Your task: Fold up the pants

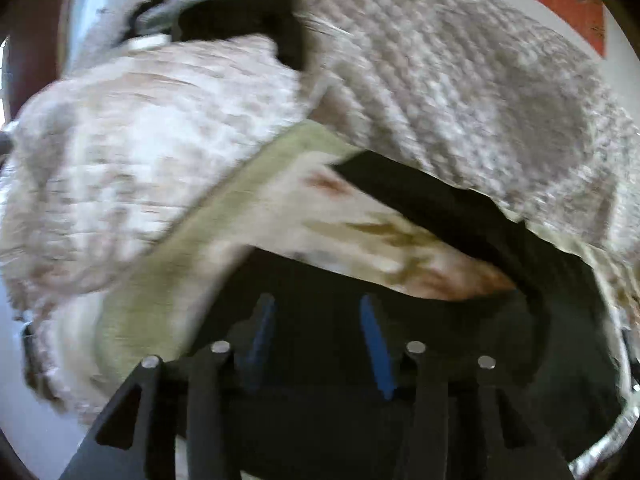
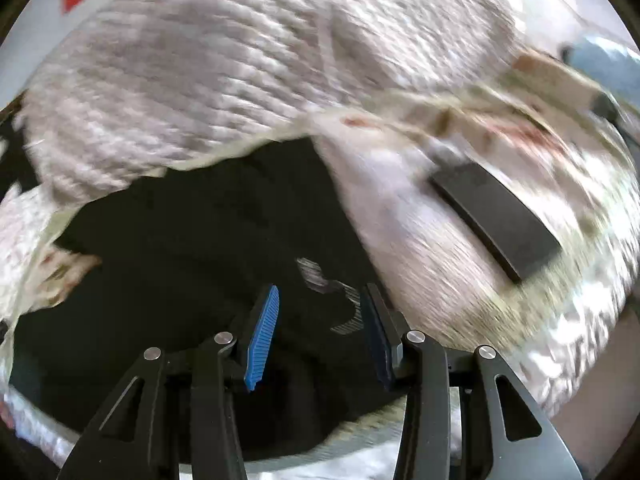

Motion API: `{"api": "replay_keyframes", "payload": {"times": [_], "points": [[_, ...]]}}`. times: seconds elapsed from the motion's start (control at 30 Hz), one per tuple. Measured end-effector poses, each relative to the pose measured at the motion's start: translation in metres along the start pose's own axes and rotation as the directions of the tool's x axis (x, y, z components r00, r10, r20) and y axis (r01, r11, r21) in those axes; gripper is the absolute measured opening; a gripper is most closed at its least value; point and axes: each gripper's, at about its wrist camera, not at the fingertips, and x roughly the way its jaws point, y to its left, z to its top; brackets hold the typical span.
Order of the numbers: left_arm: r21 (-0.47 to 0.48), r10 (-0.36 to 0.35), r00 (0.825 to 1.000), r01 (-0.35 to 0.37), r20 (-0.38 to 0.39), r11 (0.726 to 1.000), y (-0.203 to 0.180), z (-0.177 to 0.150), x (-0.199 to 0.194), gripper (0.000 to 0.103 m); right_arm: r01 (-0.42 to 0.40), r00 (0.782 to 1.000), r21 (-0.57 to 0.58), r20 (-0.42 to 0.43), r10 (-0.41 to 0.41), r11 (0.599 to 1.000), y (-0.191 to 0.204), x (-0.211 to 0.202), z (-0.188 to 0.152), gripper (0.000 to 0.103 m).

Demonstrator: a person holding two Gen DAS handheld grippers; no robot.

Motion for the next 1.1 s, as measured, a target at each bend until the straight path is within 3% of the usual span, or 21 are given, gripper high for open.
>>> {"api": "replay_keyframes", "payload": {"times": [0.1,0.2,0.33,0.53,0.7,0.83,1.1], "points": [[0.036,-0.067,0.995,0.07,-0.074,0.997,-0.02,-0.002,0.015,0.053,-0.086,0.996,-0.098,-0.038,0.083,0.991,0.031,0.01,0.011,0.044],[0.104,-0.085,0.986,0.101,-0.145,0.99,-0.046,-0.007,0.028,0.053,-0.165,0.982,-0.132,-0.11,0.151,0.977,0.053,0.026,0.012,0.044],[0.201,0.017,0.983,0.02,-0.182,0.979,-0.064,-0.011,0.054,0.053,-0.201,0.973,-0.185,-0.155,0.174,0.962,0.08,0.043,0.013,0.044],[0.238,0.156,0.981,-0.125,-0.117,0.963,-0.061,-0.011,0.066,0.052,-0.175,0.974,-0.187,-0.175,0.142,0.967,0.076,0.059,0.002,0.044],[0.162,0.179,0.978,-0.161,-0.109,0.974,-0.047,-0.004,0.062,0.052,-0.157,0.974,-0.131,-0.187,0.131,0.979,0.063,0.065,0.002,0.044],[0.128,0.162,0.981,-0.148,-0.105,0.981,-0.044,-0.002,0.057,0.052,-0.163,0.975,-0.124,-0.173,0.141,0.979,0.062,0.062,0.003,0.044],[0.17,0.113,0.99,-0.098,-0.08,0.98,-0.059,-0.004,0.042,0.052,-0.192,0.972,-0.141,-0.162,0.169,0.971,0.069,0.056,0.002,0.044]]}}
